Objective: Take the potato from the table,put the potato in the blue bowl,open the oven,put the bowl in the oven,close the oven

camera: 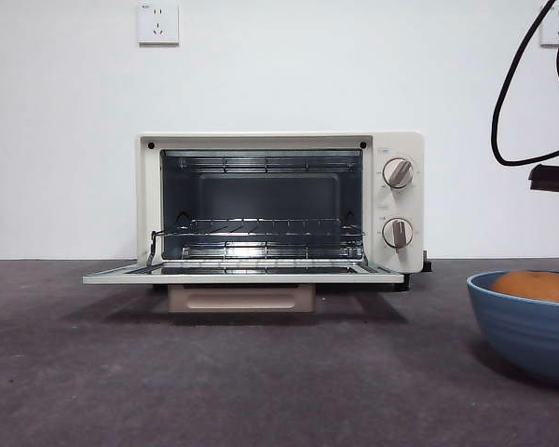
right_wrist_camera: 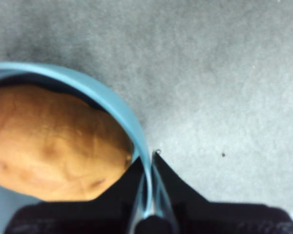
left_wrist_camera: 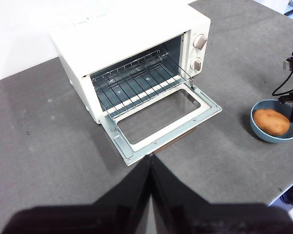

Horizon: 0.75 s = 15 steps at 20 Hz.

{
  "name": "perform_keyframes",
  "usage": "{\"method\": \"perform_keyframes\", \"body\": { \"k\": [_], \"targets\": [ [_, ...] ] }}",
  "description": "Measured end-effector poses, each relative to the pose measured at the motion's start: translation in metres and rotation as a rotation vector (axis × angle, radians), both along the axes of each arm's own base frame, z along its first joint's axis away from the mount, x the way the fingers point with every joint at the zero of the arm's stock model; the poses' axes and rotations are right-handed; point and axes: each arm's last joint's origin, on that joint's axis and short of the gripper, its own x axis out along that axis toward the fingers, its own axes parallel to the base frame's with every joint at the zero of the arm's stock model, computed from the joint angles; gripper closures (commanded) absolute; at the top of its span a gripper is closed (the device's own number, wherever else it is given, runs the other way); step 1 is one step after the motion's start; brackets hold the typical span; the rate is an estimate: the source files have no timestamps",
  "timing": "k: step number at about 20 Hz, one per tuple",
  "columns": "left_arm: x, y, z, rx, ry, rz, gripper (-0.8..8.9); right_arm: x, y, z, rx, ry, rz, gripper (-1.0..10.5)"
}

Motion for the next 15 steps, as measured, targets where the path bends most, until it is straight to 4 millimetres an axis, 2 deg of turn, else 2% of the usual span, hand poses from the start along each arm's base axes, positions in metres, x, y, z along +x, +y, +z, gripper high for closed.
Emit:
{"method": "perform_keyframes", "body": {
  "k": [3,10,15],
  "targets": [
    [0.0,0.0,0.0,0.0,0.0,0.0,8.19,0.002,0.002,0.014,0.047,0.007,-0.03,9.6],
    [0.002,0.004,0.0,0.096,-0.051,0.101,8.19,0.03,0.043,0.106,0.172,-0.226,-0.035,9.6],
    [0.002,0.005,0.0,0.143,-0.073,0.117,8.19,0.074,0.08,0.129,0.146,-0.191,-0.012,9.6]
  ]
}}
